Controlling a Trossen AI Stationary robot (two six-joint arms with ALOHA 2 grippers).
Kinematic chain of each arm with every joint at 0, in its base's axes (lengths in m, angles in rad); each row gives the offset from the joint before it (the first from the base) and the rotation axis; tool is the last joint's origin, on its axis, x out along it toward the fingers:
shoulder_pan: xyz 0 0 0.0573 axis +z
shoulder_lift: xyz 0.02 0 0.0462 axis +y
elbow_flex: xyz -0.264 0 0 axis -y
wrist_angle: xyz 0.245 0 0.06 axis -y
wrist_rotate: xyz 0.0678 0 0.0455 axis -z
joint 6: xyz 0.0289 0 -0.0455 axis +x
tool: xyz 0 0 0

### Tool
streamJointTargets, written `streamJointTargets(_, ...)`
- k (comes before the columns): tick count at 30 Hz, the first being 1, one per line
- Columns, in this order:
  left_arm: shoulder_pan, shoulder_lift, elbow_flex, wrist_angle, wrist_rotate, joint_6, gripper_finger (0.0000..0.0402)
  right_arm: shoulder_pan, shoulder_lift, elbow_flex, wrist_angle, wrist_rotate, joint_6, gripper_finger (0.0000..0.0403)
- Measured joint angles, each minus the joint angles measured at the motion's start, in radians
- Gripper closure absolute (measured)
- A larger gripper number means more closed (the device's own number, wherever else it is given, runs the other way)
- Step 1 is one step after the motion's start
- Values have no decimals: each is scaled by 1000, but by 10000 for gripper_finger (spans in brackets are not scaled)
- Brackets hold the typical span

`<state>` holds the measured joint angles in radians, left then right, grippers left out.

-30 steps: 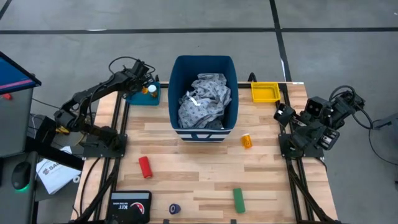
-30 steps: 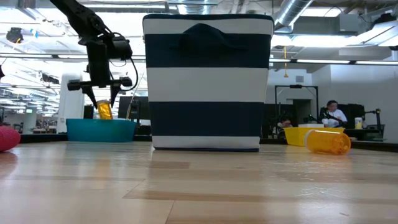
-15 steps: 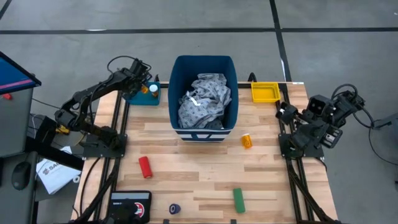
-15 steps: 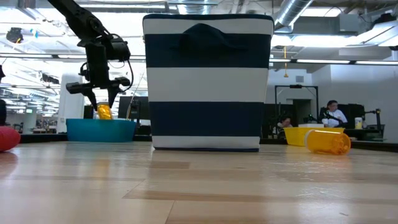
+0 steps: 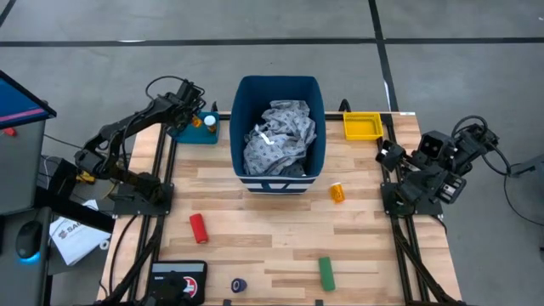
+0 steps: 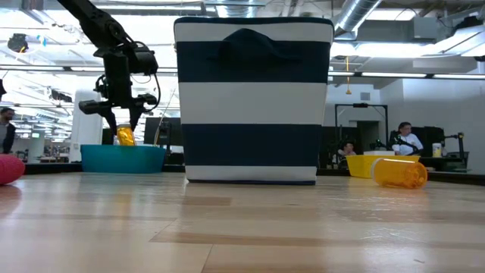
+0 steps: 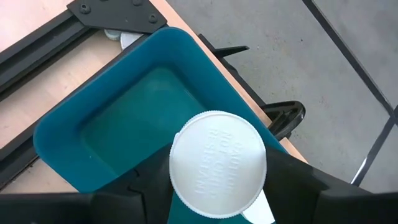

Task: Pick & place medical supplies in basket/bin
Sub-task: Put the left orange pill bottle into the blue bin

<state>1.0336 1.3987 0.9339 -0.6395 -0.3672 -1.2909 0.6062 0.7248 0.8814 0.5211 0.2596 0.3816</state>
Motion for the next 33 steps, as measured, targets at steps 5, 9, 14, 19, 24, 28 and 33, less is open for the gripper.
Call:
streamJointTargets(5, -2, 0, 1, 10, -10, 28, 204, 0, 0, 0, 1, 0, -16, 143)
streamJointTargets(9, -6, -1, 1, 25, -11, 29, 202, 0, 0, 0, 1, 0, -16, 143)
streamJointTargets(14, -15, -1, 1, 42, -9, 30, 203, 0, -1, 0, 2, 0, -16, 143)
streamJointTargets(19, -16, -1, 1, 11, 17, 90, 203, 0, -29, 0, -14, -9, -16, 143)
streamJointTargets(24, -38, -19, 1, -42, 32, 119, 203, 0, -63, 0, -26, -20, -26, 143)
streamJointTargets(28, -76, -34, 2, -36, 31, 154, 203, 0, -79, 0, -33, -29, -38, 143)
streamJointTargets(33, -150, -37, 2, -34, -2, 200, 203, 0, -79, 0, -44, -34, -42, 143)
